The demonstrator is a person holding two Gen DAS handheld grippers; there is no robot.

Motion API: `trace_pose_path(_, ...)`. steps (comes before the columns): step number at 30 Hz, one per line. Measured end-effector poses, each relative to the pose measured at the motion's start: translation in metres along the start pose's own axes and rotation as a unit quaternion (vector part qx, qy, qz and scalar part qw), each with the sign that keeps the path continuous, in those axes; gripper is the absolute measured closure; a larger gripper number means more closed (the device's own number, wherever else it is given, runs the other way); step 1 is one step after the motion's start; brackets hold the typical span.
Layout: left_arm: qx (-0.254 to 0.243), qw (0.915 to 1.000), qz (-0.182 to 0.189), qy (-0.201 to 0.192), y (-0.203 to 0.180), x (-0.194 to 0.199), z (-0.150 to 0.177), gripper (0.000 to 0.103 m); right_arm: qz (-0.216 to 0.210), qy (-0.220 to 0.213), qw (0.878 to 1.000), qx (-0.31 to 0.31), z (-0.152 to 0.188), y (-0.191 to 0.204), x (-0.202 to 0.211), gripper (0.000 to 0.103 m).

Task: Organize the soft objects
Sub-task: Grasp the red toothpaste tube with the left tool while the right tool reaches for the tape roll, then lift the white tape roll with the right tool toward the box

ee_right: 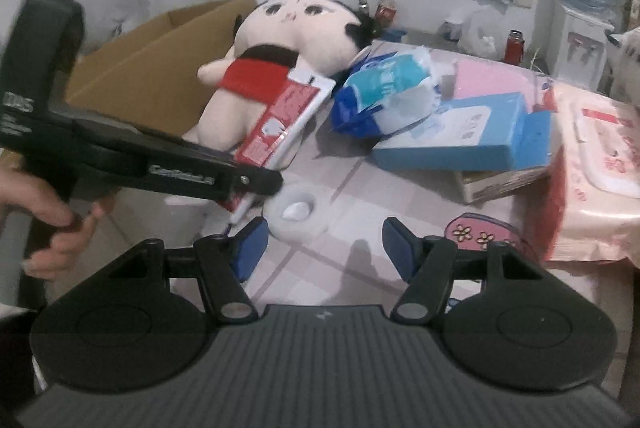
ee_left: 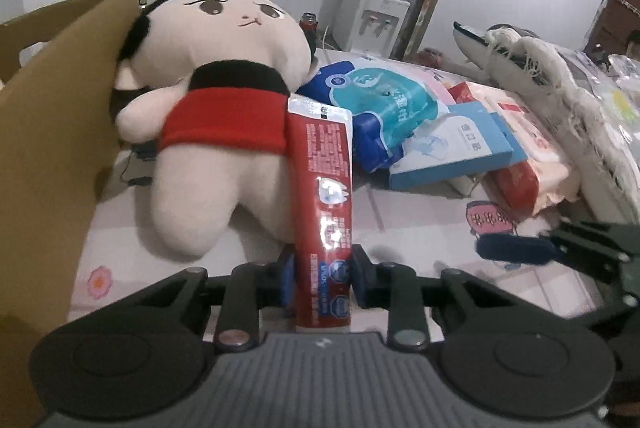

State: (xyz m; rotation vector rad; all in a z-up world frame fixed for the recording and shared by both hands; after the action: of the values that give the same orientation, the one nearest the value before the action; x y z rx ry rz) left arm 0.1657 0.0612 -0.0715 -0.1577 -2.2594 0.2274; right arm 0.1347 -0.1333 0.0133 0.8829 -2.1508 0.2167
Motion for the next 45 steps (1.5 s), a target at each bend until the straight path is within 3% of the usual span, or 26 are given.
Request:
trace_pose_path(6, -0.011, 0.9999, -0.002, -0.009, 0.010, 0.023, 0.019, 0.074, 0.007, -0.007, 1.000, -0.027, -0.007, -0.004, -0.016, 0.042)
trace_pose_path(13, -0.014, 0.9997, 0.001, -0.022, 0.015, 0.031, 0.022, 0.074, 0.025, 0.030, 0.999, -0.028, -0.015, -0.009, -0.045, 0.068)
trace_pose_path(16, -0.016, 0.9993, 0.009, -0.031, 0.014, 0.035, 0.021, 0.074, 0.041, 0.044, 0.997, 0.044, -0.019, 0.005, -0.055, 0.067)
trace_pose_path(18, -0.017, 0.9991, 0.014, -0.035, 0.012, 0.038, 0.021, 0.074, 0.036, 0.059, 0.996, 0.052, -0.023, 0.008, -0.058, 0.072)
trace_pose_path(19, -0.019, 0.9990, 0.015, -0.038, 0.012, 0.040, 0.021, 0.074, 0.024, 0.069, 0.996, 0.054, -0.026, 0.011, -0.059, 0.088)
trace_pose_path(20, -0.021, 0.9989, 0.014, -0.040, 0.011, 0.041, 0.020, 0.074, 0.034, 0.072, 0.995, 0.056, -0.027, 0.012, -0.059, 0.088)
trace_pose_path(22, -0.023, 0.9986, 0.013, -0.046, 0.011, 0.046, 0.020, 0.074, 0.064, 0.052, 0.994, 0.071, -0.026, 0.017, -0.053, 0.090)
trace_pose_path(26, -0.023, 0.9975, 0.017, -0.065, 0.010, 0.066, 0.017, 0.074, 0.070, -0.023, 0.997, 0.020, -0.025, 0.018, -0.021, 0.090)
trace_pose_path(32, -0.015, 0.9923, 0.018, -0.121, 0.016, 0.140, 0.003, 0.074, 0.017, -0.075, 0.995, -0.060, -0.040, 0.020, 0.021, 0.090)
trace_pose_path(37, -0.010, 0.9869, -0.015, -0.160, 0.051, 0.203, -0.029, 0.074, -0.050, -0.115, 0.989, -0.077, -0.071, 0.047, 0.042, 0.090)
trace_pose_path(41, -0.029, 0.9887, -0.065, -0.132, 0.091, 0.208, -0.061, 0.074, -0.087, -0.132, 0.984, -0.076, -0.096, 0.074, 0.043, 0.090)
trace_pose_path(45, -0.007, 0.9954, -0.078, -0.055, 0.147, 0.158, -0.085, 0.074, -0.116, -0.132, 0.981, -0.082, -0.108, 0.089, 0.031, 0.090)
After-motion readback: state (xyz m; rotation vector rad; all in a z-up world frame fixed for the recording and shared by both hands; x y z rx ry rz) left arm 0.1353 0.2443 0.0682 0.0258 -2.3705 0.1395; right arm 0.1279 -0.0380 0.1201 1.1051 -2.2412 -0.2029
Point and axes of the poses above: each gripper's, at about its wrist camera, not at the fingertips, and x roughly against the way its jaws point, y to its left, z to its underside, the point moved 6 cm from there along -x, roughly the way its jaws point, and after that the axes turned 1 degree about y, right-handed, at the moved point
